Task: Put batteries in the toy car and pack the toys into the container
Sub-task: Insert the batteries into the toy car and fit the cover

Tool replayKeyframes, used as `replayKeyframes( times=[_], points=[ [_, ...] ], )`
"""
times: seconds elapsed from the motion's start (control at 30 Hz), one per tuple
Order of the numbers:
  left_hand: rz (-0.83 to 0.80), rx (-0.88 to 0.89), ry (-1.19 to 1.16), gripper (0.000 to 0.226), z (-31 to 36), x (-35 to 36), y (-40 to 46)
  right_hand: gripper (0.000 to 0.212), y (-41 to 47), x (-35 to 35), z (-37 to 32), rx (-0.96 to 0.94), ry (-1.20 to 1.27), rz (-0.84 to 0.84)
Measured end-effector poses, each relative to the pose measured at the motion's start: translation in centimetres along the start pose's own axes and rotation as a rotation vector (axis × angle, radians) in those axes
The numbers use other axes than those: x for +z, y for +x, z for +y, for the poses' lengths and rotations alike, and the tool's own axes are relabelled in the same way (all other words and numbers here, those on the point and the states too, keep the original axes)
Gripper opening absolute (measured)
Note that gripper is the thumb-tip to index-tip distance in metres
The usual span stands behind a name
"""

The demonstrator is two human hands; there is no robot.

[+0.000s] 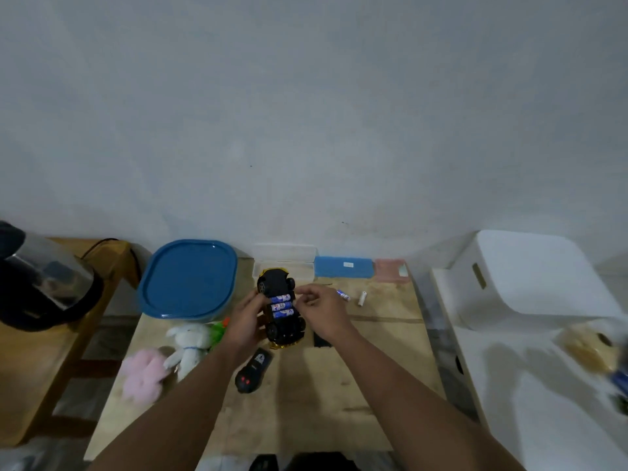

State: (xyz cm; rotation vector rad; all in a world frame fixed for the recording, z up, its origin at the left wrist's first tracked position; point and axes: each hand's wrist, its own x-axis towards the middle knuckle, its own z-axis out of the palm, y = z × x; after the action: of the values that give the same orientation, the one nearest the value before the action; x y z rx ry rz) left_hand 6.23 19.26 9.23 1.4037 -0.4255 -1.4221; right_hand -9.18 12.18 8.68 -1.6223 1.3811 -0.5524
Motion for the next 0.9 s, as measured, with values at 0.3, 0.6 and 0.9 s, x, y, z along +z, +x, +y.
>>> replayKeyframes(
  times=[0.3, 0.6, 0.9],
  points=[
    [-0.123, 0.098, 0.074, 0.029, 2.6, -0.9, -0.7, 0.020, -2.3, 1.4, -3.6, 0.031, 0.052, 0.144],
    [-0.265, 0.137, -0.030, 0.032, 3.9, 1.0, -1.0, 0.012, -2.7, -0.4, -6.3, 0.210, 0.334, 0.263],
    [-0.361, 0.158, 0.050, 0.037, 3.8, 0.1, -0.3, 0.025, -3.1, 0.3, -6.6, 0.322, 0.494, 0.300]
  ],
)
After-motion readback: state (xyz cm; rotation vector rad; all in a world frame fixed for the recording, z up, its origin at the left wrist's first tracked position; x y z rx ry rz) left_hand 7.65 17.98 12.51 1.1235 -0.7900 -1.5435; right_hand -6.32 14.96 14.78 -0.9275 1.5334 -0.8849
